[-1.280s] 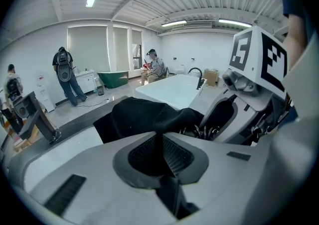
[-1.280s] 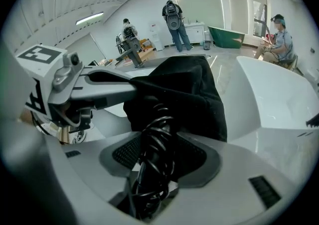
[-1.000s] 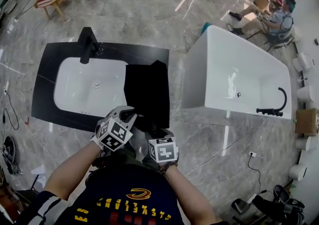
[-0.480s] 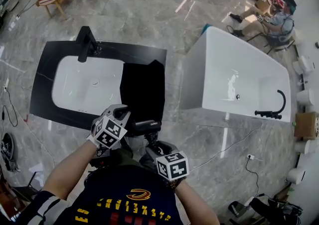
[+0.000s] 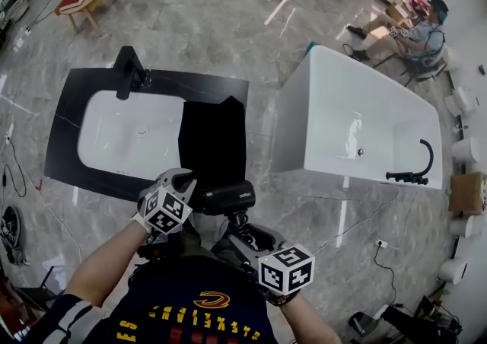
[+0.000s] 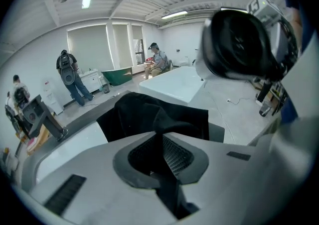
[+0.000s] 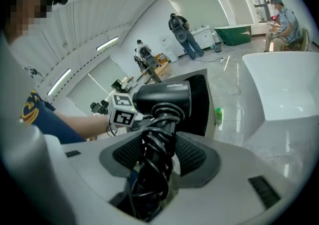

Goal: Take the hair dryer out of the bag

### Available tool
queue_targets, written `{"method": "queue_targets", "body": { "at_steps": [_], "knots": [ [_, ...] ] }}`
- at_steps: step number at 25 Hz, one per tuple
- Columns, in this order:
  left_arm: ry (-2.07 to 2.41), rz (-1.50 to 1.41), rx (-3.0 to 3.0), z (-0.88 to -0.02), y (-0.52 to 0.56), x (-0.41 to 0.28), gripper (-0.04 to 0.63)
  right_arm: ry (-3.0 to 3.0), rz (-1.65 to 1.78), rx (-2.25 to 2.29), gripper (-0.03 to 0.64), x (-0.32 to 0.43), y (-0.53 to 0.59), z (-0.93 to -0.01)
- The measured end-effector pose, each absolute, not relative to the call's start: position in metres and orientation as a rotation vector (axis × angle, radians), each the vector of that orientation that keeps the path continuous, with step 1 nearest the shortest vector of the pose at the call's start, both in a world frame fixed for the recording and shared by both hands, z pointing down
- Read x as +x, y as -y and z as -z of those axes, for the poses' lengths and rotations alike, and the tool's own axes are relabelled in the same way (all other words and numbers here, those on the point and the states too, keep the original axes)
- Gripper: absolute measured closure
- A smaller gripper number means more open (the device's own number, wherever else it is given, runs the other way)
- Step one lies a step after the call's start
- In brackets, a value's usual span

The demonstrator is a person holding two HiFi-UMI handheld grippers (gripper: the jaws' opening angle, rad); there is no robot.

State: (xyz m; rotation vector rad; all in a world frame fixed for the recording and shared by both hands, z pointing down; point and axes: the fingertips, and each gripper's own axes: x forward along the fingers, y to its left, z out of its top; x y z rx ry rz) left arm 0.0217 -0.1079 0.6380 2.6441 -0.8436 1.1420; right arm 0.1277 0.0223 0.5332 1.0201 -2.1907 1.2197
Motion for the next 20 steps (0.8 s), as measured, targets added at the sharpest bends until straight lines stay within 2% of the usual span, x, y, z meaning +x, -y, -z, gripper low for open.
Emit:
{"method": "queue_targets", "body": {
  "at_steps": [7,11,13,17,20],
  "knots": [
    [0.711,-1.261,2.723,-0.645,0.071,0.047,0.555,2.198,-1.208,1.21,0.402,0.142,0.055,-0.532],
    [0.617,-1.333,2.774,-0.644,0.053,0.053,0.466,2.135,-1.197,1.265,0.402,0.128,0.1,-0.56],
    [0.63,-1.326,2.82,-0.631,0.049,0.049,0.462,2.101,-1.182,1.27,0.402,0.12,0.119,-0.574],
    [0.737,-1.175,2.857,-0.597,0.047,0.028,0.462,2.05,-1.163,1.262,0.402,0.104,0.145,-0.599],
    [0.87,-0.953,2.809,-0.569,0.048,-0.001,0.462,2.01,-1.154,1.273,0.402,0.098,0.16,-0.614]
  ]
}}
